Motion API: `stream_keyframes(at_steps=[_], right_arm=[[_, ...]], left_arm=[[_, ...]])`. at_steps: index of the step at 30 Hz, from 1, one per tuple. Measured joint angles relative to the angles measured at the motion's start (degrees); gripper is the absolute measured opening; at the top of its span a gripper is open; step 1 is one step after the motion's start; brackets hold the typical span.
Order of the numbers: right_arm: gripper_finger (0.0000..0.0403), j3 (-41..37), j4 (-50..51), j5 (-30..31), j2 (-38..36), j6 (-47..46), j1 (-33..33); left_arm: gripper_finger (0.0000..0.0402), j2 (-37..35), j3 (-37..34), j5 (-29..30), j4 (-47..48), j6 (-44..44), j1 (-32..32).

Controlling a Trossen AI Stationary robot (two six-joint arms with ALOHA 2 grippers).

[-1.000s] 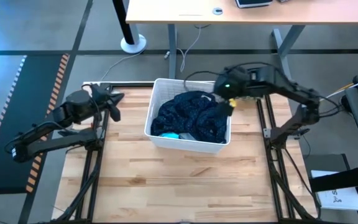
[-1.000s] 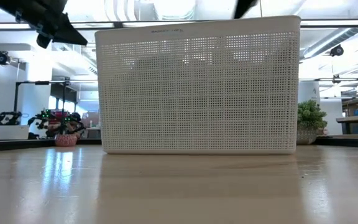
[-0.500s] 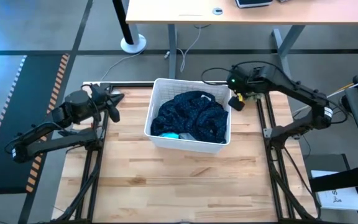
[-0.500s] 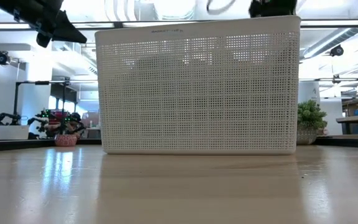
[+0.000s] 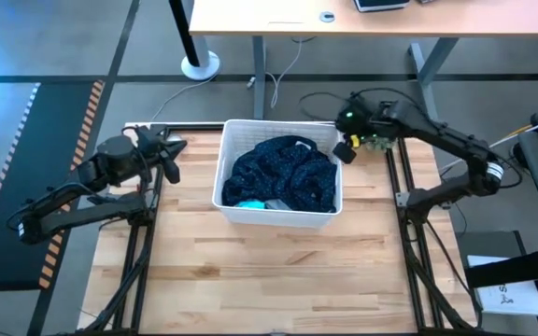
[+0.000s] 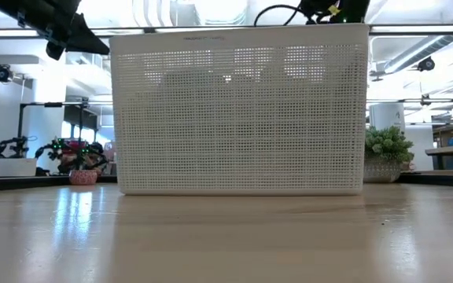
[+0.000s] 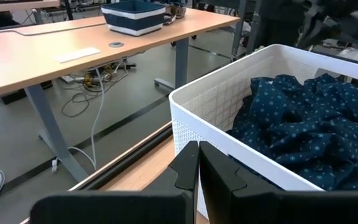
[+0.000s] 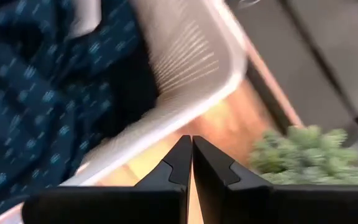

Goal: Sort clothes
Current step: Move the white bin to the middle top of the table

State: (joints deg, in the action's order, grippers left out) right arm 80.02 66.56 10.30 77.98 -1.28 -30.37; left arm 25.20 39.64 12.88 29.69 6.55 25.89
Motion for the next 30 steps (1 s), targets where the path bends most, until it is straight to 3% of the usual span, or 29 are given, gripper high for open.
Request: stream_keyframes(at_steps=[5, 9, 17, 25, 30], right_arm=[[0.0, 1.6, -4.1, 6.0, -5.6, 0.6, 0.3], [0.0, 1.6, -8.2, 6.4, -10.9, 2.1, 3.5], [0.0, 0.6, -14.5, -0.2, -16.1, -1.4, 20.8], [0.0, -6.6, -30.8, 5.1, -10.1, -5.2, 41.8], [0.0, -7.8, -36.6, 10.4, -1.4, -10.4, 50.0]], left_arm=[[0.0, -0.6, 0.0, 0.0, 0.3, 0.0, 0.0], [0.0, -1.0, 0.0, 0.0, 0.2, 0.0, 0.0], [0.0, -1.0, 0.0, 0.0, -0.2, 0.0, 0.0], [0.0, -1.0, 0.0, 0.0, -0.4, 0.0, 0.0], [0.0, -0.9, 0.0, 0.0, -0.4, 0.0, 0.0]])
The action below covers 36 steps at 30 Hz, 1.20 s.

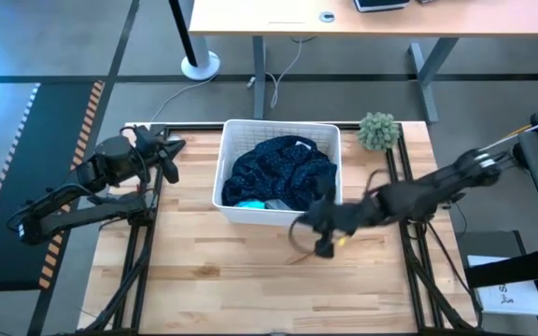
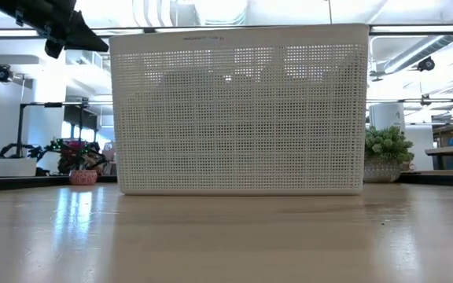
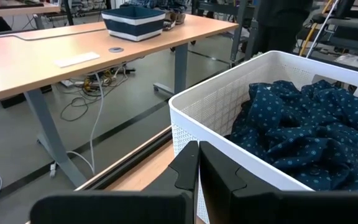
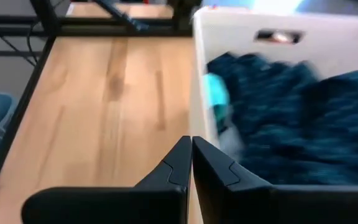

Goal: Sort clothes
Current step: Move the white bin to the middle top of the table

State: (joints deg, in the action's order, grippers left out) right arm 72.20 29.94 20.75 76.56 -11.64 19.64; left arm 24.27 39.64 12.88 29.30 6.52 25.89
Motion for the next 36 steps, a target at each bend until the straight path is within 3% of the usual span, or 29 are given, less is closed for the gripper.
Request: stream_keyframes(at_steps=[5, 12, 20, 36], right_arm=[[0.0, 1.1, -5.6, 3.4, 10.0, -5.4, 3.5], [0.0, 7.3, -6.4, 17.8, 23.5, -5.7, 4.5], [0.0, 8.3, -3.9, 31.1, 28.2, -10.9, 1.4], [0.0, 7.1, -1.9, 33.2, 27.8, -10.1, -6.2]], left_arm=[[0.0, 0.0, 0.0, 0.0, -0.2, 0.0, 0.0], [0.0, 0.0, 0.0, 0.0, -0.2, 0.2, 0.0], [0.0, 0.0, 0.0, 0.0, 0.0, 0.2, 0.0], [0.0, 0.1, 0.0, 0.0, 0.0, 0.2, 0.0]])
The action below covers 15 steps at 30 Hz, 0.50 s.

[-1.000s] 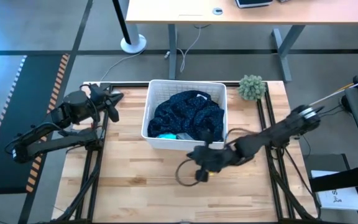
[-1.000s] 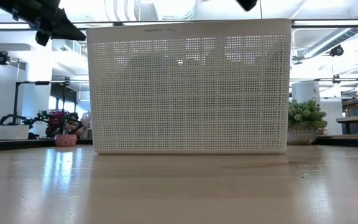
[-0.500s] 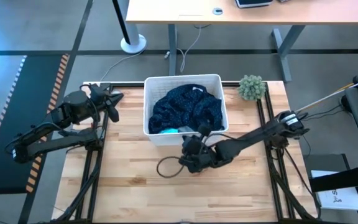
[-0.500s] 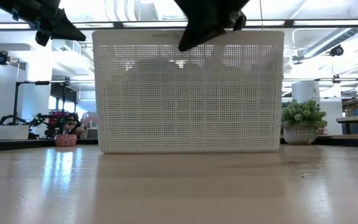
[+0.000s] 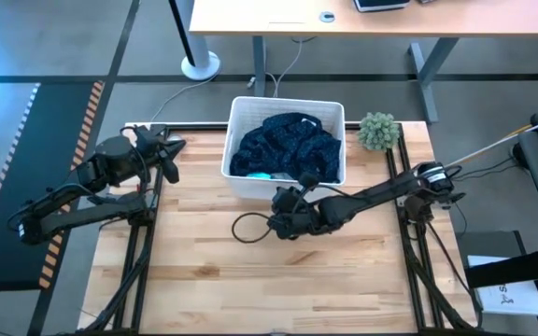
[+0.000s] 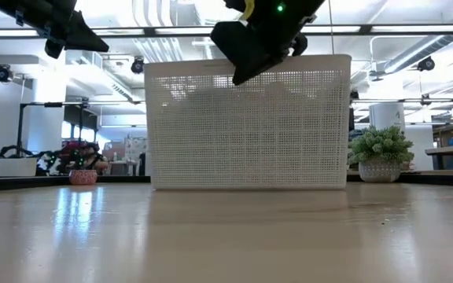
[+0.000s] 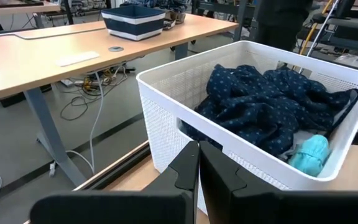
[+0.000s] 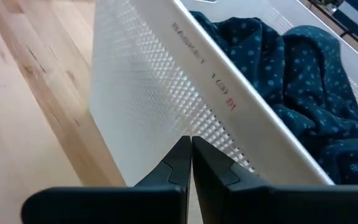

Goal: Sort clothes
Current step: Move the white bin to the middle top of the table

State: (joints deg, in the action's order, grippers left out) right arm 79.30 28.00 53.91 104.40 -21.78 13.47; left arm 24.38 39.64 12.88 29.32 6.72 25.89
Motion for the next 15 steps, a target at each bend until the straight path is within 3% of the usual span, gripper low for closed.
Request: stream_keyframes(at_steps=[15], right_arm=[[0.0, -1.2, 0.0, -3.1, -0.7, 13.0, -5.7]], left_arm=[[0.0, 0.0, 0.0, 0.0, 0.1, -0.1, 0.0]])
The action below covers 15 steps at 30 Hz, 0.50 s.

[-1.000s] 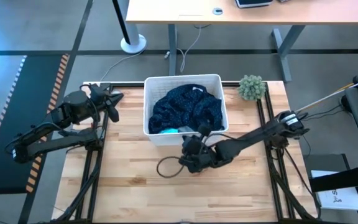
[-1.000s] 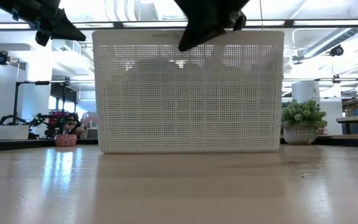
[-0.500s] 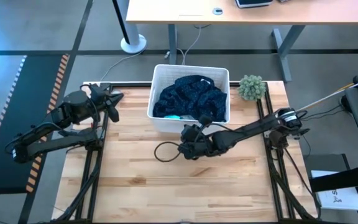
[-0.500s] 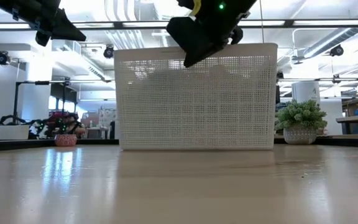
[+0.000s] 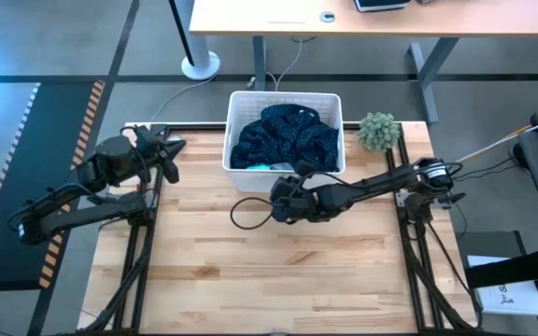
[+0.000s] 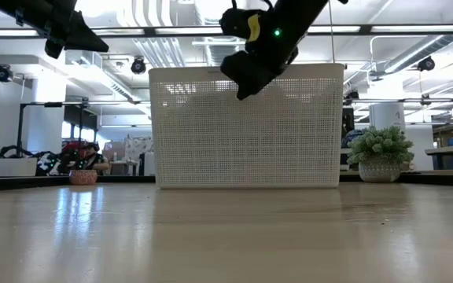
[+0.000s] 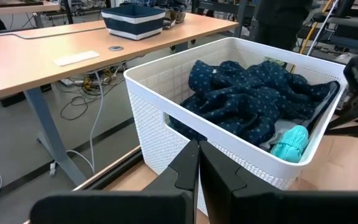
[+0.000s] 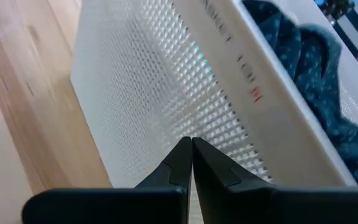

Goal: Sort clothes
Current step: Move the white bin to the middle top of the table, then return to Home Position

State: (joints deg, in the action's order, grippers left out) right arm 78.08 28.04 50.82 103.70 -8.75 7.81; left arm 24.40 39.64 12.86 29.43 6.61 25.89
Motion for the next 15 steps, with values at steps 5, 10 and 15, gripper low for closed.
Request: stream_keyframes(at_steps=[5, 10, 15], right_arm=[[0.0, 0.0, -0.3, -1.5, -3.0, 4.0, 1.0], [0.0, 0.0, 1.1, -1.9, -8.0, 5.3, 4.5], [0.0, -1.8, 1.8, -1.9, -14.6, 8.8, 9.5]], left_arm=[[0.0, 0.0, 0.0, 0.0, 0.0, -0.1, 0.0], [0.0, 0.0, 0.0, 0.0, 0.0, -0.4, 0.0], [0.0, -0.2, 0.0, -0.3, -0.6, -1.9, 0.0]])
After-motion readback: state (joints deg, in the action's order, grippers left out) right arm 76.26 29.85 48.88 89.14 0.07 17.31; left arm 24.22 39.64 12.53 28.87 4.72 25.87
